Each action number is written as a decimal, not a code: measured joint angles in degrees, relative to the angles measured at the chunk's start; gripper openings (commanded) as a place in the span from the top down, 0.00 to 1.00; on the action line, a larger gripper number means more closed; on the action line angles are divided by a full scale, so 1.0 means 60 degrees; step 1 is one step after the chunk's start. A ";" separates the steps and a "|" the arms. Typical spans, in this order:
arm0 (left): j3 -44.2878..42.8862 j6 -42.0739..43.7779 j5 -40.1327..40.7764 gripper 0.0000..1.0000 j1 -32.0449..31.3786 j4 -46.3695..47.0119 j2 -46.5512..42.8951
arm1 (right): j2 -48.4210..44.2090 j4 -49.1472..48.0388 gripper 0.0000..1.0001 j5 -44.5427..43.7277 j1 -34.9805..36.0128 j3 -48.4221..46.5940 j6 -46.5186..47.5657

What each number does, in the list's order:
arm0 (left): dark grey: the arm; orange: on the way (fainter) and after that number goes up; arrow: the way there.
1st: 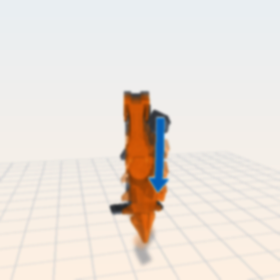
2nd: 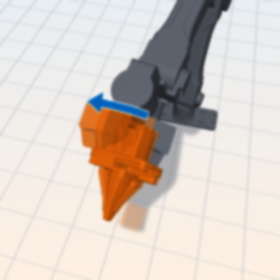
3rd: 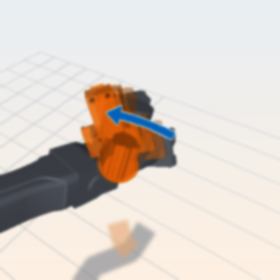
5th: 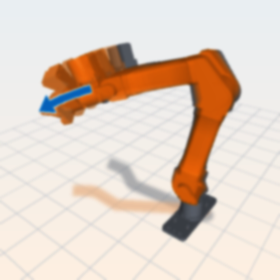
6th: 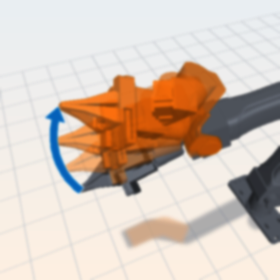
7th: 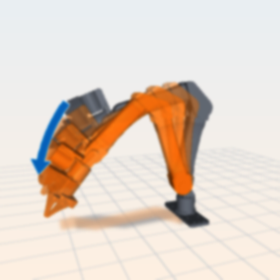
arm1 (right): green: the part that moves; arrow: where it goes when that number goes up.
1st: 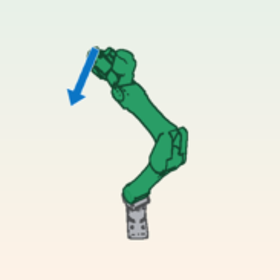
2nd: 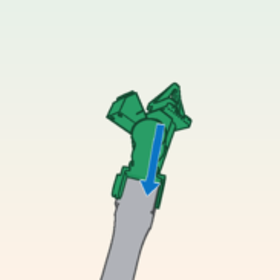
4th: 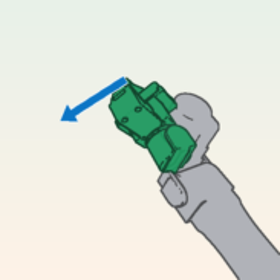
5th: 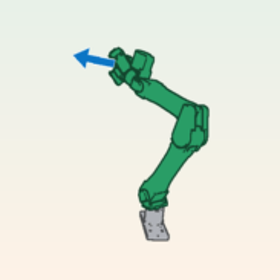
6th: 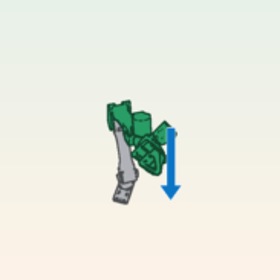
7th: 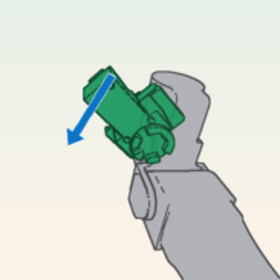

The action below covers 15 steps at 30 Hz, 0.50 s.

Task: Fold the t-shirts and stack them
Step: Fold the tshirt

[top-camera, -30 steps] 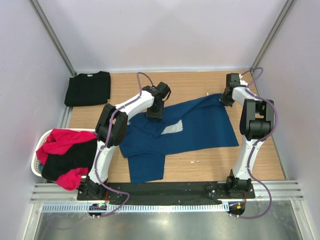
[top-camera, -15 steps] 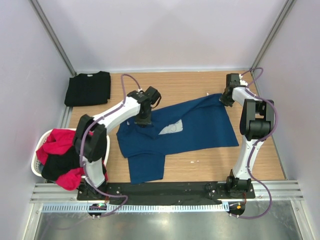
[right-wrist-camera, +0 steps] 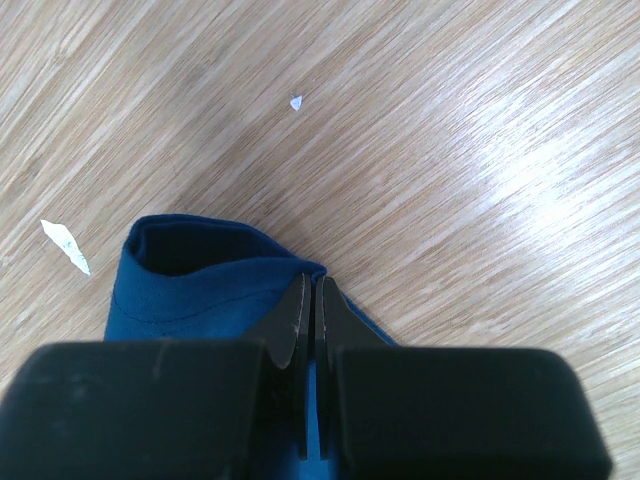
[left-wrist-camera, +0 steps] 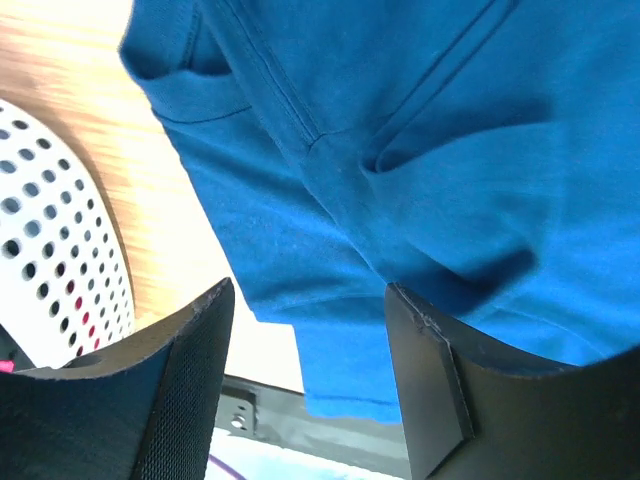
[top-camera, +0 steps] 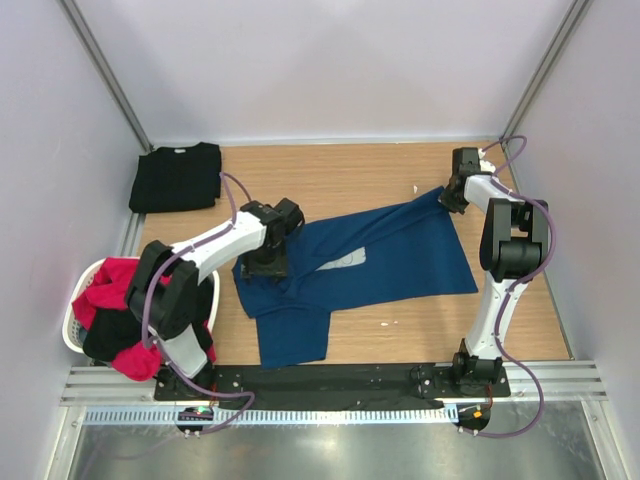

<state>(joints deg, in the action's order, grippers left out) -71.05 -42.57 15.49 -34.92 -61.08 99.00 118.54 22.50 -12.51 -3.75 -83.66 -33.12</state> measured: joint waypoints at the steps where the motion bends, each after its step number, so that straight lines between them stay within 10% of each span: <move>1: -0.0073 -0.0055 -0.0011 0.38 0.0036 -0.0025 -0.0117 | 0.0000 -0.0004 0.99 0.0000 0.0000 0.0000 0.0000; 15: -0.2073 -0.0055 -0.1137 0.44 0.0597 0.1129 0.1093 | -0.0007 -0.0029 0.99 0.0018 0.0004 0.0018 0.0004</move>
<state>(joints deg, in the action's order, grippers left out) -83.48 -42.89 8.67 -31.33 -54.30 105.56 118.50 22.33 -12.40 -3.73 -83.55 -33.10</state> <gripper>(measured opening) 0.559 0.042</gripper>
